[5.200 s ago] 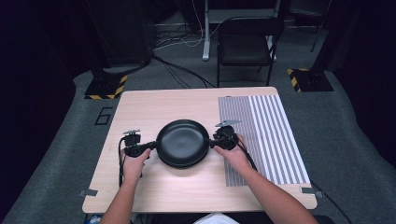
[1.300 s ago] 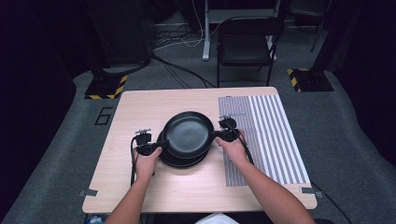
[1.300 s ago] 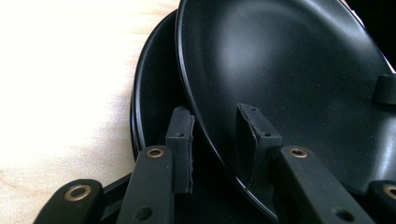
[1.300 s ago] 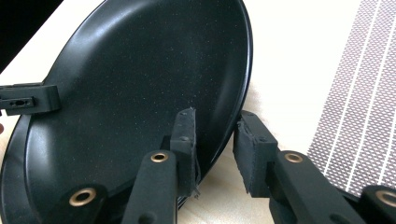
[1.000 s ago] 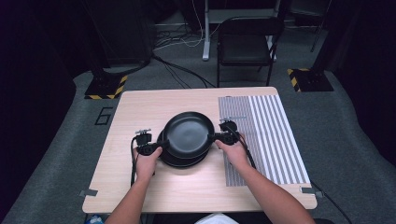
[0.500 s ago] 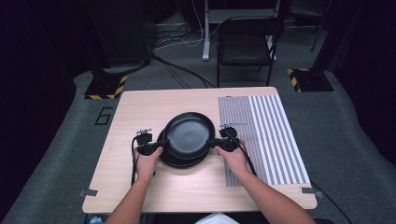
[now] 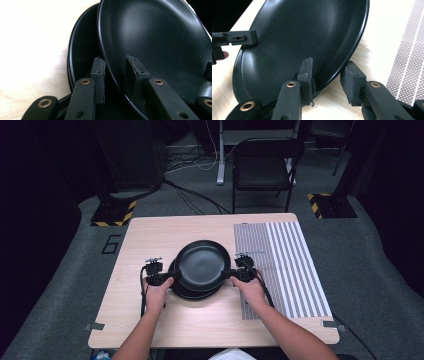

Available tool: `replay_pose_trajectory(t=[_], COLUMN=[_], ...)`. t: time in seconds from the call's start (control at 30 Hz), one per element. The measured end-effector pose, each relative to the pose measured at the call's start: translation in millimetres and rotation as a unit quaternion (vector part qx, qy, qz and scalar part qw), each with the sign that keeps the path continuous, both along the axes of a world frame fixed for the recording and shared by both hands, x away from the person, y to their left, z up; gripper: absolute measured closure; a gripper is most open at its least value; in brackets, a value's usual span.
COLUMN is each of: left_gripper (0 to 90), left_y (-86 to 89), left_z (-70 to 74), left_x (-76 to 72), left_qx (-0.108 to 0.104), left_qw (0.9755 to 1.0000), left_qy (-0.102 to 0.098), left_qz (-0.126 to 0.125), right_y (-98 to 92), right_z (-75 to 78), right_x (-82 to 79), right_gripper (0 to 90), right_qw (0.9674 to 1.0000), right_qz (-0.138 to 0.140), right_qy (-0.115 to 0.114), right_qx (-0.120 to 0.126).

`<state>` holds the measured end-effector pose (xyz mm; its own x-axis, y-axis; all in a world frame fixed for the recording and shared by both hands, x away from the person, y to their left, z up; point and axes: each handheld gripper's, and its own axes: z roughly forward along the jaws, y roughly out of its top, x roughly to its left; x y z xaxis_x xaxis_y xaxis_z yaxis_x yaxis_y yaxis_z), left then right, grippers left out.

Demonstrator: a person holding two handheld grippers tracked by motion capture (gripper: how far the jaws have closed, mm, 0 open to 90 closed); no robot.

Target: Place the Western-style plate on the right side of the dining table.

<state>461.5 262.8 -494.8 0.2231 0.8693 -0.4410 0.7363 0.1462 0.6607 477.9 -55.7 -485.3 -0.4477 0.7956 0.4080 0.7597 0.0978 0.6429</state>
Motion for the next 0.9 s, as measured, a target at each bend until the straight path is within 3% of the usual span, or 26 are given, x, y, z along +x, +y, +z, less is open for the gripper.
replay_pose_trajectory(t=[0.7,0.9], left_gripper=[69.4,69.4], left_y=[-2.0,-6.6], left_z=[15.9,17.7], left_x=[-9.8,-12.1], left_qx=[0.005,0.004], left_qw=[0.9997,0.9998], left_qy=[-0.020,-0.013], left_qz=[-0.010,-0.012], right_y=[-5.0,-10.7], right_z=[16.9,18.8], right_x=[-8.9,-10.2], right_gripper=[63.4,63.9], right_qw=[0.9998,0.9998], right_qz=[0.013,0.016], right_qy=[-0.009,-0.011], right_qx=[0.009,0.009])
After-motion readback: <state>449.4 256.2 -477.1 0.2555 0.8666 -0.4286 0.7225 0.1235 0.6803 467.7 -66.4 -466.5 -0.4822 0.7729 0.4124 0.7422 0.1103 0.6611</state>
